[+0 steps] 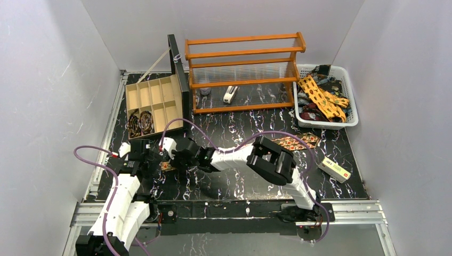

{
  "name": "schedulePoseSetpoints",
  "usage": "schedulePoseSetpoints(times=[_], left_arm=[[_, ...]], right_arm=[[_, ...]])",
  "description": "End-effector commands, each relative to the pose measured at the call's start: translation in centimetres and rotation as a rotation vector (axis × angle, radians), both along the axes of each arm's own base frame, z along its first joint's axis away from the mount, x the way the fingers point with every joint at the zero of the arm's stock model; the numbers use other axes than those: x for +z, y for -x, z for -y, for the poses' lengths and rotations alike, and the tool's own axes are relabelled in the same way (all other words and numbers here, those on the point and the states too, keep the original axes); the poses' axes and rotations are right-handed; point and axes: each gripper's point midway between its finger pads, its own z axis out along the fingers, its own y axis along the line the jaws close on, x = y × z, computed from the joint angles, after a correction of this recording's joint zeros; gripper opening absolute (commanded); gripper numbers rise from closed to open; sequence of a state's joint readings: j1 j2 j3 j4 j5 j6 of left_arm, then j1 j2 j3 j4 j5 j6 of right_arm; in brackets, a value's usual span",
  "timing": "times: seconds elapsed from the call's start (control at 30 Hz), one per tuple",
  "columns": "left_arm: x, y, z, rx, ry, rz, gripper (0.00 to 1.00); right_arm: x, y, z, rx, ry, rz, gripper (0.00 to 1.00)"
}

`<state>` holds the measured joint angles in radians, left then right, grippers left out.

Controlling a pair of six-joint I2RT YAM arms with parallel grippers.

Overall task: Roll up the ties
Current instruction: Flatten out the tie at the center of the board.

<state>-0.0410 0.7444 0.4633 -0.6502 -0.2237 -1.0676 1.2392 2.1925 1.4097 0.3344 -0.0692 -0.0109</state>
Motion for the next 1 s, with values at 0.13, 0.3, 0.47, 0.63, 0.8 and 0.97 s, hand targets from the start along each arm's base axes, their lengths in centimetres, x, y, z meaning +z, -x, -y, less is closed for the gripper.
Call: schedulePoseSetpoints(times=[0.13,0.3,0.47,0.63,0.8,0.97], left_arm=[[-0.1,-0.3,0.0,-0.02,-0.005,0.02,0.61],[-0.3,-0.9,0.5,-0.064,0.005,0.056,0.67],[-1.2,-1.6,1.5,-0.152,0.022,0.096,0.69],[-2.6,-1.0,2.6,-0.174,0.085,0.076,0.7],[-2.3,-1.2,2.7,-0.174,0.091,0.1,0.69],[-2.9,-0.8,2.9,-0.172,0.102,0.066,0.65]], right_arm=[[13.3,-3.7,4.0,-0.152,-0.102,0.268,0.4],[17.5,-5.1,11.1,-0.444,-0.191,0.235,0.98],[16.2,-4.4,16.0,-0.539,-0.176,0.144,0.99],[13.1,-3.0,17.7,-0.551,-0.072,0.021,0.97],[12.1,-0.4,16.2,-0.388,-0.122,-0.238,0.77],[9.3,0.0,14.8,-0.314,-0.093,-0.46,0.52]])
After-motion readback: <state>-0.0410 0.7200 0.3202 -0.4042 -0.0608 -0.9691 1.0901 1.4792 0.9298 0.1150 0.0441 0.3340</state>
